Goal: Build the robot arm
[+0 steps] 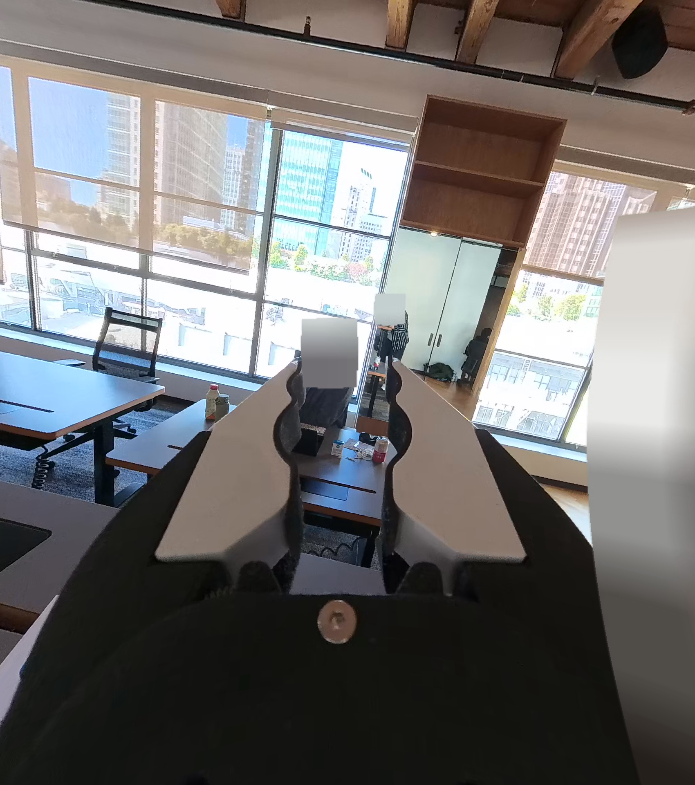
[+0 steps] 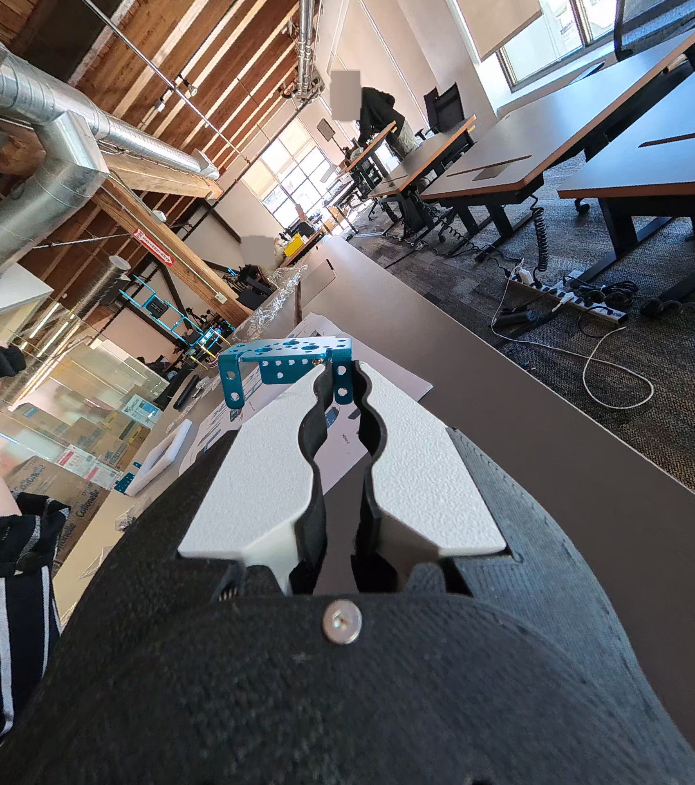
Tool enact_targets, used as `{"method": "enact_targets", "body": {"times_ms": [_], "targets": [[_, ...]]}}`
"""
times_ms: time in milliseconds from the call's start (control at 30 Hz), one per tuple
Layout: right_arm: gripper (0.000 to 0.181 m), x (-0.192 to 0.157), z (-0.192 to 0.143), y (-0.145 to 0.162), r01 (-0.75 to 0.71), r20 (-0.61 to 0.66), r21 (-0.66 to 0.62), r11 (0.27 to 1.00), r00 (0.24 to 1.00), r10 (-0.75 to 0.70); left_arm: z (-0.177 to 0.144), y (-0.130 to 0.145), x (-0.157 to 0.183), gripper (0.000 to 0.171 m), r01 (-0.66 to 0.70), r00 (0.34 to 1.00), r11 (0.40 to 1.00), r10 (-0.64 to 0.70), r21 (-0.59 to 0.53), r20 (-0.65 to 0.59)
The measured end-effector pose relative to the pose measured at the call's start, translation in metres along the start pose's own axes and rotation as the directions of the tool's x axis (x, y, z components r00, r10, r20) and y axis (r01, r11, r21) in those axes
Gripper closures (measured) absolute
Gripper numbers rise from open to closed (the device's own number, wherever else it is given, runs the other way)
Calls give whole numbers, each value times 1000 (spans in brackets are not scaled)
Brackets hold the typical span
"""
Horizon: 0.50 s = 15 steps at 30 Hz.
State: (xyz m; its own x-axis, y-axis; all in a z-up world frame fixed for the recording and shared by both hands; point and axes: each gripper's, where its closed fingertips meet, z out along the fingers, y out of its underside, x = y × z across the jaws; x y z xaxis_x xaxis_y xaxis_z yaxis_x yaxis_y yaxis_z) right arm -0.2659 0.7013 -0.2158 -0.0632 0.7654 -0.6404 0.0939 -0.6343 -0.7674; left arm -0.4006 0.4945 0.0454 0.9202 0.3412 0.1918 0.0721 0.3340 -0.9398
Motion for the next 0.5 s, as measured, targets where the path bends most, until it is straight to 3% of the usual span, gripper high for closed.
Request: {"method": "enact_targets", "body": {"times_ms": [500], "targets": [[175, -2, -3, -4, -4, 16, 28, 1000, 1000, 4, 12, 16, 12, 136, -3, 1000, 999, 2, -38, -18]]}}
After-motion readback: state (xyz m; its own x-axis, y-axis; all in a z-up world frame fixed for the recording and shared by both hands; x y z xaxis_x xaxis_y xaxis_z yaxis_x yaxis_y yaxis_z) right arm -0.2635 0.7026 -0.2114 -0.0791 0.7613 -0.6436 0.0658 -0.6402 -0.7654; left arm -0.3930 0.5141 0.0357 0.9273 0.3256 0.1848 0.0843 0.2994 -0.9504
